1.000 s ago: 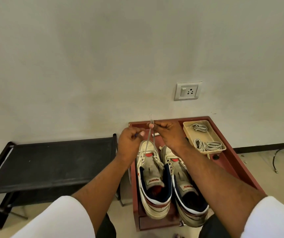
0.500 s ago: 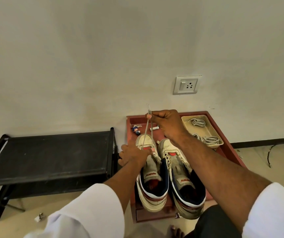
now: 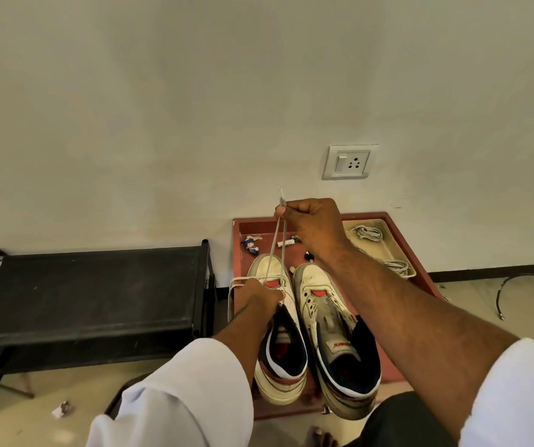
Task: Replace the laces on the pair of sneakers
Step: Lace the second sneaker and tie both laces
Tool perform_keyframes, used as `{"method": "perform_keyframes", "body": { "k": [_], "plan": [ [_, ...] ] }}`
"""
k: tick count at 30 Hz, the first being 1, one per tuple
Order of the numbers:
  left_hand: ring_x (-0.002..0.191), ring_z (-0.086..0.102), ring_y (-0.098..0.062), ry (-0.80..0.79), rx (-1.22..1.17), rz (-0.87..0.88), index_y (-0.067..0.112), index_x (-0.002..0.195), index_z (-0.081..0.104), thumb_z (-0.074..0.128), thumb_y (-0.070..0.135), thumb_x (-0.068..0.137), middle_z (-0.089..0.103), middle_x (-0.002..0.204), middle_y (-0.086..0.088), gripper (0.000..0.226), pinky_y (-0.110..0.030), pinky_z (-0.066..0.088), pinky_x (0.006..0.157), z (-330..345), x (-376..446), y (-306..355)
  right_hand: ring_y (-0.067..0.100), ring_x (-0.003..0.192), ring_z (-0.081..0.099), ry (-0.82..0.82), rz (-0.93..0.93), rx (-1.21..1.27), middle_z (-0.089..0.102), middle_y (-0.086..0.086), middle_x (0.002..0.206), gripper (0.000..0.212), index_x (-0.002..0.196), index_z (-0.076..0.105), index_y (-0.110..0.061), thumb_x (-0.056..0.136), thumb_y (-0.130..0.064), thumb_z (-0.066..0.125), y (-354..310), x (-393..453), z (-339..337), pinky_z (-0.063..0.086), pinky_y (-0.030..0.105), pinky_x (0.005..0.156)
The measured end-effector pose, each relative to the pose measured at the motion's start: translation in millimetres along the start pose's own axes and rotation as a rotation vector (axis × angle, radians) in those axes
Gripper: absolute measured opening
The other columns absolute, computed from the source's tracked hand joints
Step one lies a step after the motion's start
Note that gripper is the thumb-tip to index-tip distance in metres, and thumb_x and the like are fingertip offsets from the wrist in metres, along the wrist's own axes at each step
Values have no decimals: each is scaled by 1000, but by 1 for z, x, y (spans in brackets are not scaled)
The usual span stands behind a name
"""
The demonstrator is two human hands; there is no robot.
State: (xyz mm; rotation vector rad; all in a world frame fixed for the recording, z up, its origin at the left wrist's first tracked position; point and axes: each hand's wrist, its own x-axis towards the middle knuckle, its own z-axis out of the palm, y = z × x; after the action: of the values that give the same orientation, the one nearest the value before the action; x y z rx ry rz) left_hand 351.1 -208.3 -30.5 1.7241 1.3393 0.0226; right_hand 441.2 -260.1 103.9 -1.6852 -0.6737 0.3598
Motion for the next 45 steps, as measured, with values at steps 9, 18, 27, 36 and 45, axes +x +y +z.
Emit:
{"method": "perform_keyframes", "body": {
  "k": [9, 18, 27, 36, 45],
  "plan": [
    [92, 66, -26, -17, 25, -37, 7, 104, 67, 83, 30, 73, 68, 100, -8, 42, -38, 57, 86, 2, 3, 2, 8, 83, 70, 66, -143, 232, 73, -3, 75, 18, 72, 73, -18, 86, -7, 69, -90, 20, -12, 52, 25, 87],
    [96, 64, -25, 12, 70, 130, 15, 126, 48, 79, 36, 75, 65, 109, -6, 63, -37, 56, 84, -2, 4, 0, 17, 83, 72, 12, 9, 230, 73, -3, 70, 5, 86, 74, -10, 87, -13, 70, -66, 6, -26, 47, 6, 65],
    [81, 66, -14, -113, -212, 443, 22, 142, 44, 81, 3, 74, 67, 98, -2, 80, -31, 56, 80, 14, 8, 0, 4, 66, 70, -196, 260, 61, 75, 5, 81, 18, 98, 72, -1, 86, -15, 71, -64, 15, -12, 43, 15, 61],
    [88, 67, -19, -87, -327, 445, 14, 98, 68, 82, 24, 78, 67, 90, 6, 27, -36, 56, 84, 15, 15, 8, 22, 76, 73, -277, 262, 194, 75, 13, 85, 11, 94, 71, -2, 88, -10, 67, -98, 42, -7, 61, 32, 72],
    [81, 64, -24, -40, -326, 381, 12, 92, 68, 48, 26, 103, 67, 86, -4, 26, -44, 54, 84, -5, 6, 13, 21, 71, 67, -8, 235, 340, 67, 10, 80, 7, 90, 65, -3, 93, -7, 60, -94, 71, -9, 60, 33, 70]
  ]
}}
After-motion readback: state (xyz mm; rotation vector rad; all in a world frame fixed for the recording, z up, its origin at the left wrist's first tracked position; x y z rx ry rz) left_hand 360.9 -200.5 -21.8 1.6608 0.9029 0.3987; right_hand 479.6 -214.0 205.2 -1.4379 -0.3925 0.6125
